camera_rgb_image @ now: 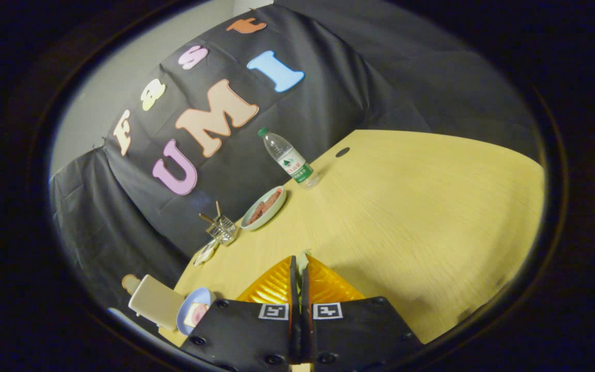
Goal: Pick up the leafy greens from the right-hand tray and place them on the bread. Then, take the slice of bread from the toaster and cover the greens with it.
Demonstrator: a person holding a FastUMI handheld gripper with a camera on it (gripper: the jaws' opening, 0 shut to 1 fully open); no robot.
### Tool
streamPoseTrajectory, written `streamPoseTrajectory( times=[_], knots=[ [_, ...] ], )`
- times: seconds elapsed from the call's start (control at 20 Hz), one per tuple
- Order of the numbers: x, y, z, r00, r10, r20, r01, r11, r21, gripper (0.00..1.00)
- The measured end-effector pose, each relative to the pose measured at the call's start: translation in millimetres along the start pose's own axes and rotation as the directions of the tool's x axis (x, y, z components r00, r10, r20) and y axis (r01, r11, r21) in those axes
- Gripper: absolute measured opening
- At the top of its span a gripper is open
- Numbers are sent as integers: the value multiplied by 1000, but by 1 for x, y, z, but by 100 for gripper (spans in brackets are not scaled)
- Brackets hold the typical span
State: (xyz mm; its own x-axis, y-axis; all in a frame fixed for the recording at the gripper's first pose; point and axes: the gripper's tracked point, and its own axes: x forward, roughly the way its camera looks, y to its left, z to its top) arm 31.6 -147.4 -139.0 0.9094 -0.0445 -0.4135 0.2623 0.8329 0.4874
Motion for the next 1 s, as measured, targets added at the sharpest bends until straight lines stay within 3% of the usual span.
streamPoseTrajectory(
  times=[0.5, 1.0],
  knots=[
    [-35, 83, 6, 982, 179, 67, -180, 984, 6, 3],
    [-47, 190, -48, 936, 351, -10, -352, 936, -30, 3]
  ],
)
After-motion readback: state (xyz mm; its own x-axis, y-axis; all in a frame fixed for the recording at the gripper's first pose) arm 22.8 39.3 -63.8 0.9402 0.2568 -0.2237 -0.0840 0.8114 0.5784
